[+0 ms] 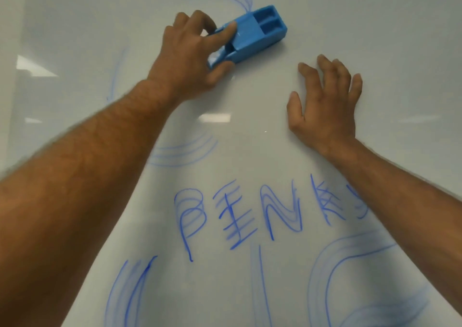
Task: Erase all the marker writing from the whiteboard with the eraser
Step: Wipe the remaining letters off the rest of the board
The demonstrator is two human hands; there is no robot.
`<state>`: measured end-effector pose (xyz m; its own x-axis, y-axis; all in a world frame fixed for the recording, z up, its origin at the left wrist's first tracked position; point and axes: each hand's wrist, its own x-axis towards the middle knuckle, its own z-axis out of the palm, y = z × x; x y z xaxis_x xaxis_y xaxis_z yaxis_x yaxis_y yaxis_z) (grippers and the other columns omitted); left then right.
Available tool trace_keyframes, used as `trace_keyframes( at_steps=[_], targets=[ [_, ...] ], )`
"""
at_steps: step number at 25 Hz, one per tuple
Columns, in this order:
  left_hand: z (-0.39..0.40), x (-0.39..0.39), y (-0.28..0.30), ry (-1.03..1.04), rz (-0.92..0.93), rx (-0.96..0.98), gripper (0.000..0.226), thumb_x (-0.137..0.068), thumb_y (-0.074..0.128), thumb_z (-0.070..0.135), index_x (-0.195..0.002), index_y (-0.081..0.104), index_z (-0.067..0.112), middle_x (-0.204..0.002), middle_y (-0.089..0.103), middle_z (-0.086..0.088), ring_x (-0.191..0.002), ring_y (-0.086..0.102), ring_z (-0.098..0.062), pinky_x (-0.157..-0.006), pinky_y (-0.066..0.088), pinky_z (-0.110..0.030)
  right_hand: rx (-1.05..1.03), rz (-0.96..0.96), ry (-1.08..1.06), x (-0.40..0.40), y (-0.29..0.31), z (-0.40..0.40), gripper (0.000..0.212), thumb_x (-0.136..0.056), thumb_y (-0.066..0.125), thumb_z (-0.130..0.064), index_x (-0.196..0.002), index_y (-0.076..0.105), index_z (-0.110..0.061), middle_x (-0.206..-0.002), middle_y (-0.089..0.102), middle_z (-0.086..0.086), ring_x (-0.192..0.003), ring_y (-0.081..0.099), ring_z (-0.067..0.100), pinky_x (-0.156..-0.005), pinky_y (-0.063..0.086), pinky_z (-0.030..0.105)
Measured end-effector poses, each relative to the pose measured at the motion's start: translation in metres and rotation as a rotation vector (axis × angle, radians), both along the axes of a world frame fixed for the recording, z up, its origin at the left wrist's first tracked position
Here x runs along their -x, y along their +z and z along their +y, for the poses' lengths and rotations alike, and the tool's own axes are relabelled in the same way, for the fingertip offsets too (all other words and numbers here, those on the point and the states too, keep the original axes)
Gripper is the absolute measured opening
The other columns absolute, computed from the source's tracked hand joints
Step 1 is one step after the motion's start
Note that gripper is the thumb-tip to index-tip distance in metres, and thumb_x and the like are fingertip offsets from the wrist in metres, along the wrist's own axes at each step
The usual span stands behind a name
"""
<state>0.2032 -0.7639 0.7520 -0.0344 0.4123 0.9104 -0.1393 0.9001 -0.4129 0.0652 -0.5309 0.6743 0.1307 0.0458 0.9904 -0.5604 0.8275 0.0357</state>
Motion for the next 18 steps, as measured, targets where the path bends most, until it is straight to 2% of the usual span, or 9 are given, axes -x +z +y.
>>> trace_keyframes(
  at_steps=[2, 5, 8, 12, 18],
  targets=[
    [-0.019, -0.011, 0.008, 0.018, 0.082, -0.179, 0.060, -0.093, 0.050, 0.052, -0.145, 0.052, 0.024, -0.131, 0.051, -0.023, -0.118, 0.046, -0.045, -0.096, 0.038, -0.048, 0.001, 0.006, 0.004, 0.000, -0.001, 0.000, 0.065, -0.091, 0.035, -0.045, -0.148, 0.047, -0.017, -0.159, 0.037, 0.015, -0.148, 0.029, 0.039, -0.119, 0.013, 0.067],
    [-0.056, -0.035, 0.017, 0.077, 0.242, -0.567, 0.055, -0.093, 0.051, 0.051, -0.139, 0.051, 0.021, -0.134, 0.046, -0.024, -0.124, 0.043, -0.047, -0.100, 0.038, -0.051, -0.002, 0.007, 0.006, 0.000, -0.001, -0.001, 0.065, -0.091, 0.034, -0.046, -0.148, 0.047, -0.017, -0.159, 0.037, 0.015, -0.148, 0.029, 0.039, -0.119, 0.012, 0.067],
    [-0.076, -0.047, 0.016, 0.083, 0.315, -0.778, 0.058, -0.095, 0.052, 0.053, -0.136, 0.051, 0.012, -0.139, 0.045, -0.022, -0.128, 0.043, -0.041, -0.105, 0.039, -0.051, -0.004, 0.005, 0.007, -0.001, 0.000, 0.000, 0.065, -0.091, 0.034, -0.045, -0.148, 0.047, -0.017, -0.159, 0.037, 0.015, -0.148, 0.029, 0.039, -0.119, 0.012, 0.067],
    [-0.053, -0.039, 0.027, 0.096, 0.325, -0.794, 0.060, -0.098, 0.050, 0.053, -0.140, 0.048, 0.010, -0.143, 0.042, -0.019, -0.132, 0.040, -0.039, -0.107, 0.038, -0.048, -0.006, -0.007, -0.001, -0.001, -0.001, -0.002, 0.066, -0.090, 0.033, -0.046, -0.148, 0.046, -0.017, -0.159, 0.035, 0.014, -0.148, 0.027, 0.038, -0.119, 0.012, 0.067],
    [0.020, -0.010, 0.048, 0.103, 0.172, -0.552, 0.049, -0.098, 0.050, 0.049, -0.135, 0.051, 0.018, -0.142, 0.046, -0.018, -0.133, 0.039, -0.041, -0.103, 0.037, -0.052, 0.004, 0.008, -0.004, 0.000, -0.001, -0.001, 0.065, -0.091, 0.034, -0.045, -0.148, 0.047, -0.017, -0.159, 0.037, 0.015, -0.147, 0.029, 0.039, -0.118, 0.013, 0.067]
  ],
)
